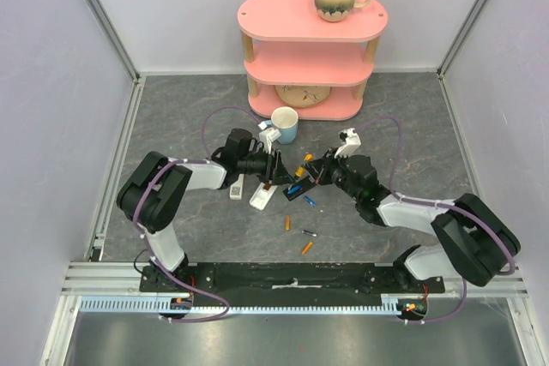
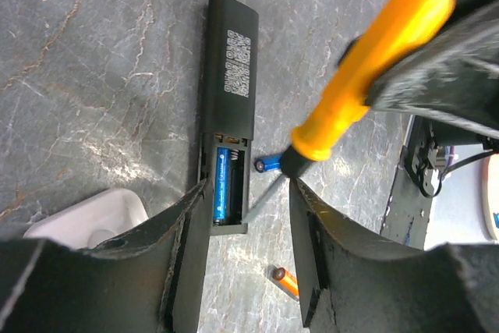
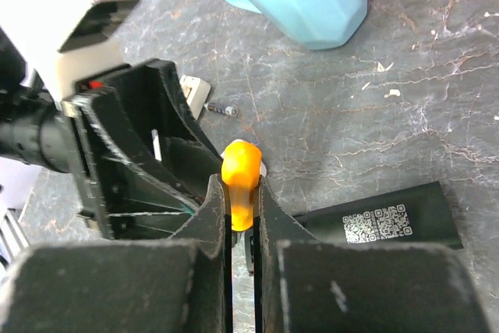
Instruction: Unload the batteries from the remote control
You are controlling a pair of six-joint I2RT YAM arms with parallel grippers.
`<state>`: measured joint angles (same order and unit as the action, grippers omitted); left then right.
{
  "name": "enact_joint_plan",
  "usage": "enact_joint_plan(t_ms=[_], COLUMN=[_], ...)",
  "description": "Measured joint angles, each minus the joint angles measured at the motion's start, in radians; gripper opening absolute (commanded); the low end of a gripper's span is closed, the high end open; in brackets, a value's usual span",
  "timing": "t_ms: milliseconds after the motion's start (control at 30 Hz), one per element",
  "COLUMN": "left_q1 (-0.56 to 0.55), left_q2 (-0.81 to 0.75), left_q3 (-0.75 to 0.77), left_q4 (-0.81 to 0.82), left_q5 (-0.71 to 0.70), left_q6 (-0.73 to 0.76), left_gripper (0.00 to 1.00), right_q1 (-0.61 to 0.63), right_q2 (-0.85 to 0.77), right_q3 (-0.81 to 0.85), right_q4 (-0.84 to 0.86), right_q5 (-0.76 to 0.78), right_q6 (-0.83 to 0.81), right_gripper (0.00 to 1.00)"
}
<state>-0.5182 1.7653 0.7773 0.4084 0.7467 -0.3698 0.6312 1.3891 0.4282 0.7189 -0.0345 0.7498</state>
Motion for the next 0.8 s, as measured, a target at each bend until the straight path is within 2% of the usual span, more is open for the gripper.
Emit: enact_joint_plan(t_ms=[467, 800], left_q1=[-0.010, -0.090], left_q2=[0.140, 0.163], left_q3=[0.130, 0.161], left_q4=[-0.138, -0.229], left_q5=[0.042, 0.052], left_q6=[-0.008, -0.003], left_gripper=[0.50, 0.49], right_q1=[-0.102, -0.177], right_q2=[-0.177, -0.298], right_q3=[-0.031, -0.041], right_q4=[-0.153, -0.256], right_q5=[0.063, 0.068], right_q6=[-0.054, -0.096], right_gripper=[0.00, 0.00])
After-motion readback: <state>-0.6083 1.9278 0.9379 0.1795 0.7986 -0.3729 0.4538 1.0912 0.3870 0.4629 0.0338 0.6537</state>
